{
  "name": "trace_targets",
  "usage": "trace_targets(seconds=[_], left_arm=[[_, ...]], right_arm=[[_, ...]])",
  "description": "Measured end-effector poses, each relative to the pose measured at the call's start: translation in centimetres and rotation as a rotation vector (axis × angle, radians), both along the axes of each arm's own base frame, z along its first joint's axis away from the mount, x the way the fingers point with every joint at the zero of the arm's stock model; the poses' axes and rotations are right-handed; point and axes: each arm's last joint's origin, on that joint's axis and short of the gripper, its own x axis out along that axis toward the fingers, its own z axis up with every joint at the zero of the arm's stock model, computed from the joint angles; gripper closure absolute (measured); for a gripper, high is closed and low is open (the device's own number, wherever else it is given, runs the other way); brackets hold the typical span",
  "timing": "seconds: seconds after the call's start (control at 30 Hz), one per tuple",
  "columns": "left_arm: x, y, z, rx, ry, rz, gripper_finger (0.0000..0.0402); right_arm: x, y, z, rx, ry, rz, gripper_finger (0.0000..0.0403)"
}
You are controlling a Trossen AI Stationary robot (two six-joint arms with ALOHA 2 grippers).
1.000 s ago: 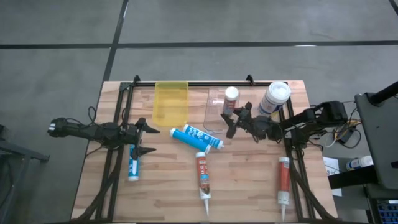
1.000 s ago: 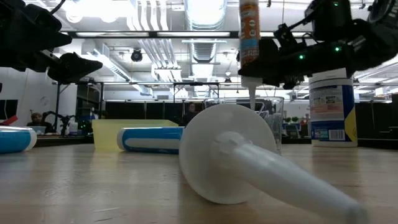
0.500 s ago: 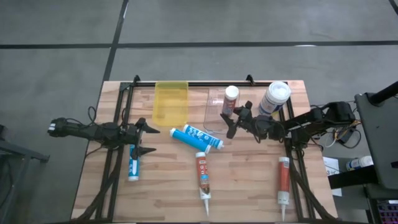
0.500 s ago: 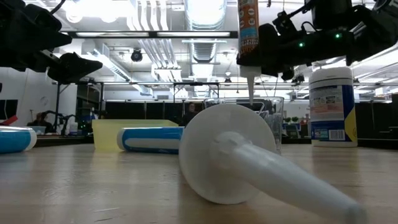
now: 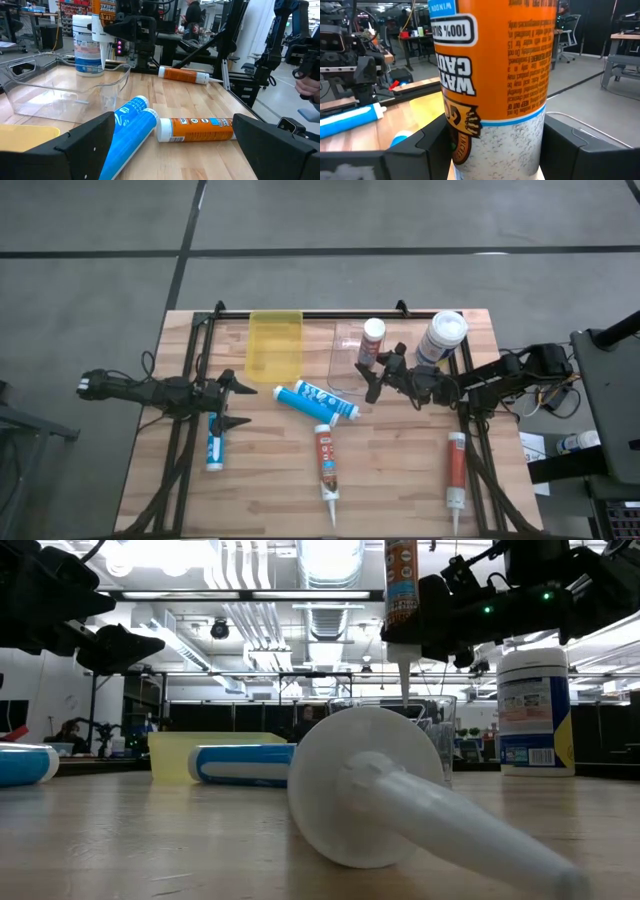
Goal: Pick & place silicon tubes, Sealant and Lysol wipes
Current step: Put the middle orange sealant into the transparent bin
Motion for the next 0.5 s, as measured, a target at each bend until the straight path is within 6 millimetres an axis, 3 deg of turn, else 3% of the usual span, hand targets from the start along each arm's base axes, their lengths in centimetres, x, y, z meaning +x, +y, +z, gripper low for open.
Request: trace_targets(seconds=[0.37, 0.5], left_arm=[[0.00, 0.00, 0.01, 0.000, 0.000, 0.000, 0.0003], [0.00, 0.00, 0.00, 0.000, 0.000, 0.000, 0.0003]], right_arm=[[0.05, 0.09, 0.02, 0.010, -0.007, 0.038, 0.0179], [0.14, 0.17, 0.20, 0.001, -0.014, 0.071, 0.0151]])
